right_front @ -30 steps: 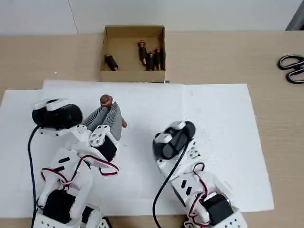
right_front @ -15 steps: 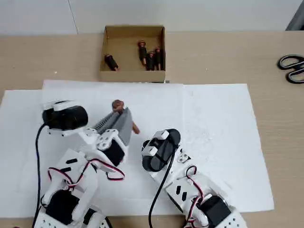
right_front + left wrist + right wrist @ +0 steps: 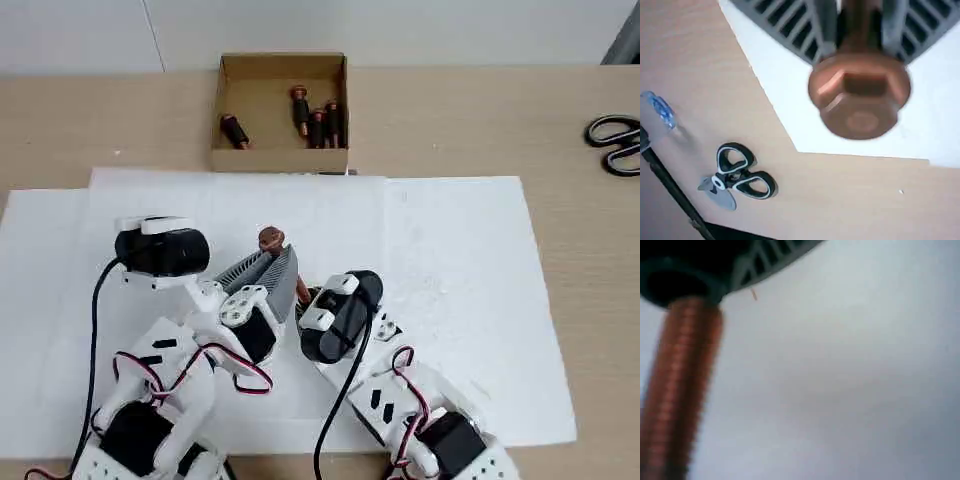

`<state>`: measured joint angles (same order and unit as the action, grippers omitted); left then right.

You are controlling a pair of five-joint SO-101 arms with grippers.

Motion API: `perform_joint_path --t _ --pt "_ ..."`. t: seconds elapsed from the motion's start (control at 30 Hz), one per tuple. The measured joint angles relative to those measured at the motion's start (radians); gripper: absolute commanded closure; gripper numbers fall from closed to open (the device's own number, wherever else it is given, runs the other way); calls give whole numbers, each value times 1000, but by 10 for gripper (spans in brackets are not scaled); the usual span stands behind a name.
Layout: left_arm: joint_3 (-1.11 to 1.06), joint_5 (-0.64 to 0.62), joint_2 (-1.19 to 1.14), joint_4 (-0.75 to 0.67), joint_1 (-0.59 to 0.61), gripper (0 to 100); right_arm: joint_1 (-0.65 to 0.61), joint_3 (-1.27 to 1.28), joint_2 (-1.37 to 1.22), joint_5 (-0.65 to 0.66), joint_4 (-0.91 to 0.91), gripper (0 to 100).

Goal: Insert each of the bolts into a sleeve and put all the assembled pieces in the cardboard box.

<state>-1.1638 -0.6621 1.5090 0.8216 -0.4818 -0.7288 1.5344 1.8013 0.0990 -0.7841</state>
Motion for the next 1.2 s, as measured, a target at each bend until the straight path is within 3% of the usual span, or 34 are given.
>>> perform_joint_path --t 1.2 --pt "-80 29 8 -31 0 994 0 -32 -3 3 -32 996"
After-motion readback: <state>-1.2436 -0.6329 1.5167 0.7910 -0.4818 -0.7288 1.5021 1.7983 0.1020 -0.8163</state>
